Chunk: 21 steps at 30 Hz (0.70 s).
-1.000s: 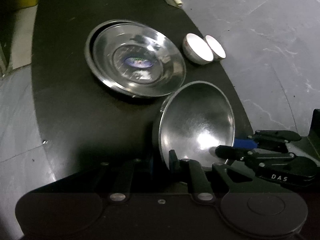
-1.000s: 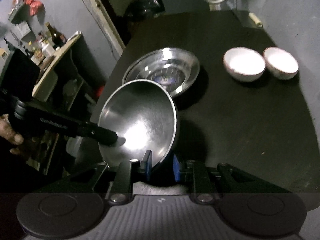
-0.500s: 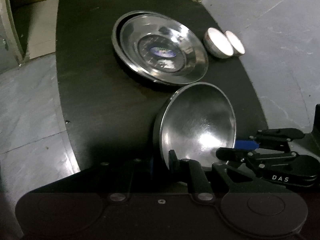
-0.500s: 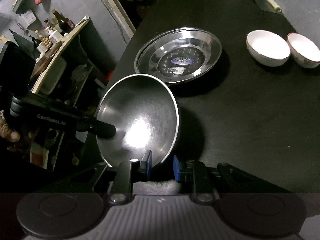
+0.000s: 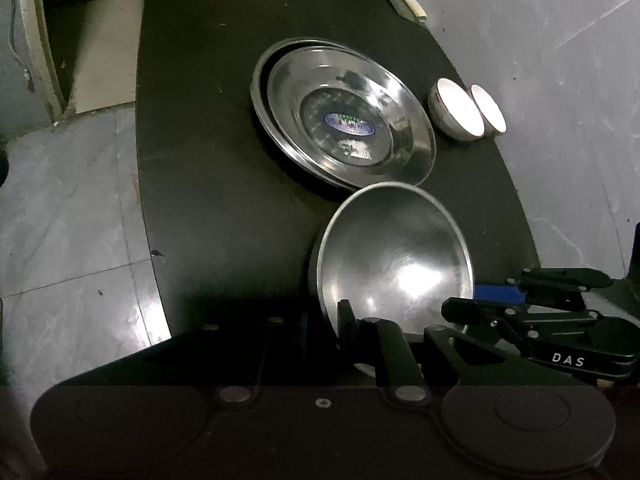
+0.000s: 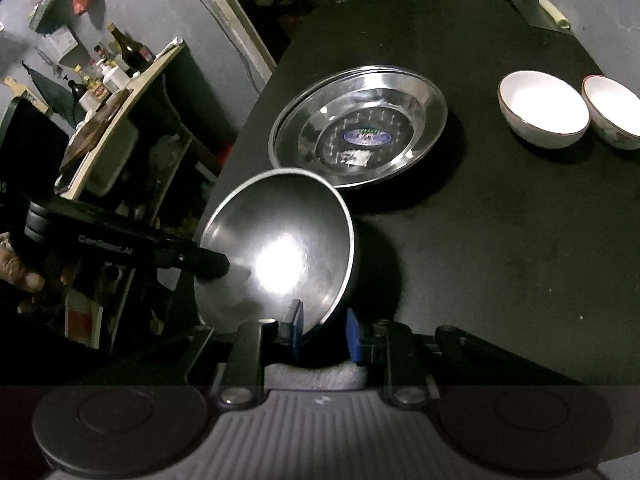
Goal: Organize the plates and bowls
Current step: 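Lift the steel bowl and carry it toward the plate stack, then lower the steel bowl beside the plate stack and open both grippers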
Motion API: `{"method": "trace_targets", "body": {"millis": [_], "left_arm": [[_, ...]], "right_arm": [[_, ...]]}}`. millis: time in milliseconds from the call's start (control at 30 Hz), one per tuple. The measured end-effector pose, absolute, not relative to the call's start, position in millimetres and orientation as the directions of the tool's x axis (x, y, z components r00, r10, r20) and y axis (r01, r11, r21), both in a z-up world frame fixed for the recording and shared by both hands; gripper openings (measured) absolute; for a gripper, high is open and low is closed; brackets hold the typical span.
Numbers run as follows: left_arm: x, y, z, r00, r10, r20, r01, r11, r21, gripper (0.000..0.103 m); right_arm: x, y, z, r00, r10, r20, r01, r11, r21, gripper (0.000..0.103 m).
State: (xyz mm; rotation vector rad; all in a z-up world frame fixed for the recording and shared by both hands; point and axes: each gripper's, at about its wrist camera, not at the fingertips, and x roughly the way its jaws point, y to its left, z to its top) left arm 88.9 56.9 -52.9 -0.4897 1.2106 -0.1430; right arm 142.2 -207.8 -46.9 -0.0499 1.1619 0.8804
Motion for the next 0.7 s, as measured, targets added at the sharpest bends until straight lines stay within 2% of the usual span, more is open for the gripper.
{"method": "trace_targets", "body": {"millis": [333, 567, 700], "left_arm": [[90, 65, -35, 0.404, -0.331, -0.853, -0.149, 0.896, -0.419, 0.016], [107, 73, -13, 0.523, -0.289, -0.802, -0.122, 0.906, -0.406, 0.019], [128, 71, 3, 0.589, -0.250, -0.768, -0.075, 0.930, -0.360, 0.029]], "right_arm": [[148, -220, -35, 0.170, 0.573, -0.802, -0.614, 0.698, 0.369, 0.030], [159, -236, -27, 0.278, 0.584, -0.763, -0.556, 0.745, 0.368, 0.034], [171, -244, -23, 0.350, 0.591, -0.727, -0.521, 0.768, 0.373, 0.035]]}}
